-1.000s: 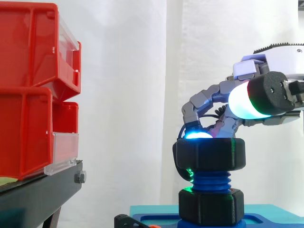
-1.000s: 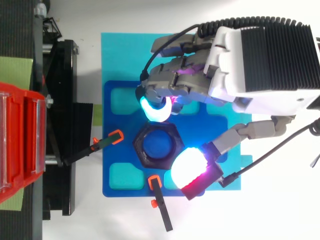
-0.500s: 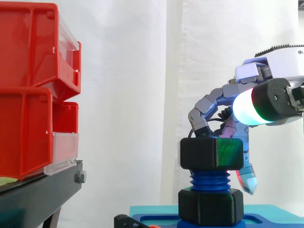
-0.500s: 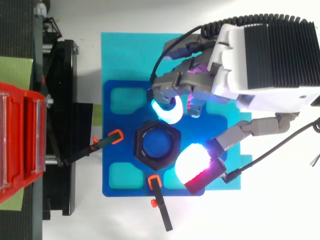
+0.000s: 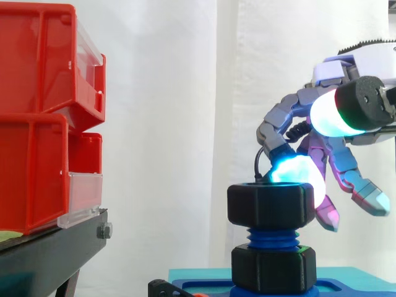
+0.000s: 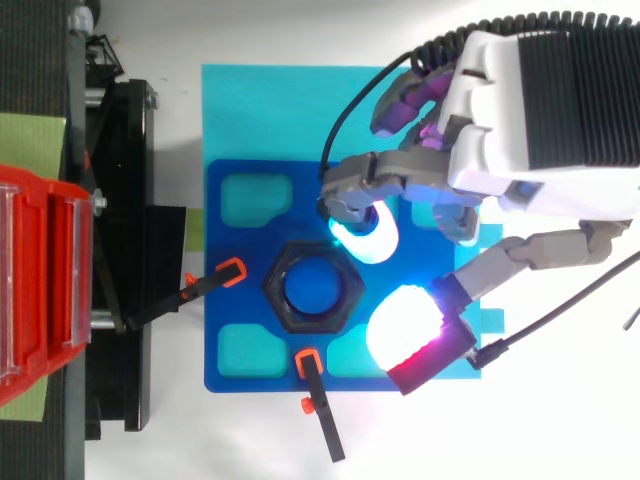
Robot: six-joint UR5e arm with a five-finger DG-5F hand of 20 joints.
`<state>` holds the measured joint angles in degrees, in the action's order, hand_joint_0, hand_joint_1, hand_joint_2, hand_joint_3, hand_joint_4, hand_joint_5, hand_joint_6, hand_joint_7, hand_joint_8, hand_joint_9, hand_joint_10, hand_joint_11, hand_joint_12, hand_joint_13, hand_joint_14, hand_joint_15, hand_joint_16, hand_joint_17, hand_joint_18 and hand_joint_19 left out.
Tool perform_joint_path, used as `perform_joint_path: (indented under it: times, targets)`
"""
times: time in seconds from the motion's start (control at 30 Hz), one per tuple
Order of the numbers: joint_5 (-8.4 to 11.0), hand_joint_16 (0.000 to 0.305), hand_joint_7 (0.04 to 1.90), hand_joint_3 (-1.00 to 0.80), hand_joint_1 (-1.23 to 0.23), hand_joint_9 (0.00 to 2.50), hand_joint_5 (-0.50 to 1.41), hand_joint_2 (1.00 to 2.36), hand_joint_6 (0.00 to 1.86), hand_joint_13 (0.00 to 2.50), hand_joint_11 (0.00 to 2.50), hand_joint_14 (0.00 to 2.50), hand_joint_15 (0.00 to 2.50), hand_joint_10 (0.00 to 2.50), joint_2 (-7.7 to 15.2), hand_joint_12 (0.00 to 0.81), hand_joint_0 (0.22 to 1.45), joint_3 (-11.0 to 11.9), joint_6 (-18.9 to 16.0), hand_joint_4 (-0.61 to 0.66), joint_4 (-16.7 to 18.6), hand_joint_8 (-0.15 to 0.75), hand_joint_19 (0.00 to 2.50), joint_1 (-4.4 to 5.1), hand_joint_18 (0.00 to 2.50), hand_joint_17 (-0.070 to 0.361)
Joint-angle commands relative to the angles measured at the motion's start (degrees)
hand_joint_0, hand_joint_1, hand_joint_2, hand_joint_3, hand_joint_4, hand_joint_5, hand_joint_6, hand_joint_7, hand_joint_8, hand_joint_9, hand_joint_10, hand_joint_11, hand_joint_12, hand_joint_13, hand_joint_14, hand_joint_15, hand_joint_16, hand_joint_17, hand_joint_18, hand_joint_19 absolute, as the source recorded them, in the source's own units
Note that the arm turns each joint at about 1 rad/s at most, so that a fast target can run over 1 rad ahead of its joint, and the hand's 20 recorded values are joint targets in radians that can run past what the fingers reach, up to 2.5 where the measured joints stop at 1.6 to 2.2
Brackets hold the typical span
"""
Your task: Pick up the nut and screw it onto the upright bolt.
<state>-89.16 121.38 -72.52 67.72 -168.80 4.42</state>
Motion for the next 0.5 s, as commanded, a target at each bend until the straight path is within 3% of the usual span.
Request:
perform_joint_path:
  times: [0.0, 0.07, 0.2, 0.23, 0.3, 0.37, 0.47]
  targets:
    - [0.04, 0.032, 1.37, -0.50, -0.32, 1.68, 0.04, 1.00, 0.58, 1.17, 0.49, 0.02, 0.51, 0.02, -1.0, 0.301, 0.49, 0.0, 0.1, 0.07, -0.3, 0.226, 0.33, -0.03, 0.83, 0.073]
    - [0.04, 0.033, 1.51, -0.50, -0.32, 1.67, 0.05, 1.00, 0.50, 1.17, 0.49, 0.02, 0.50, 0.02, -1.4, 0.301, 0.48, -0.1, 0.1, 0.10, -0.3, 0.230, 0.33, -0.03, 0.81, 0.075]
    - [0.13, 0.033, 1.50, -0.50, -0.34, 1.69, 0.05, 1.00, 0.50, 1.16, 0.51, 0.02, 0.50, 0.02, -3.0, 0.299, 0.49, 0.5, -0.6, 0.10, -0.1, 0.225, 0.33, -0.29, 0.80, 0.075]
    - [0.57, 0.033, 1.49, -0.50, -0.34, 1.70, 0.05, 1.00, 0.50, 1.16, 0.50, 0.02, 0.50, 0.02, -2.9, 0.296, 0.49, 2.3, -2.4, 0.11, -0.4, 0.220, 0.34, -0.64, 0.80, 0.075]
    - [0.57, 0.033, 1.49, -0.50, -0.35, 1.70, 0.04, 1.00, 0.50, 1.16, 0.51, 0.02, 0.50, 0.02, -2.5, 0.291, 0.49, 3.4, -5.9, 0.11, -0.9, 0.222, 0.34, -1.08, 0.80, 0.075]
    - [0.39, 0.033, 1.44, -0.50, -0.35, 1.69, 0.03, 1.00, 0.50, 1.15, 0.51, 0.02, 0.50, 0.02, -2.4, 0.295, 0.49, 3.4, -9.0, 0.12, -1.1, 0.225, 0.34, -1.35, 0.80, 0.075]
    - [0.31, 0.033, 1.42, -0.50, -0.35, 1.69, 0.03, 1.00, 0.50, 1.15, 0.51, 0.02, 0.51, 0.02, -2.4, 0.291, 0.49, 3.4, -9.8, 0.12, -1.1, 0.226, 0.34, -1.35, 0.80, 0.075]
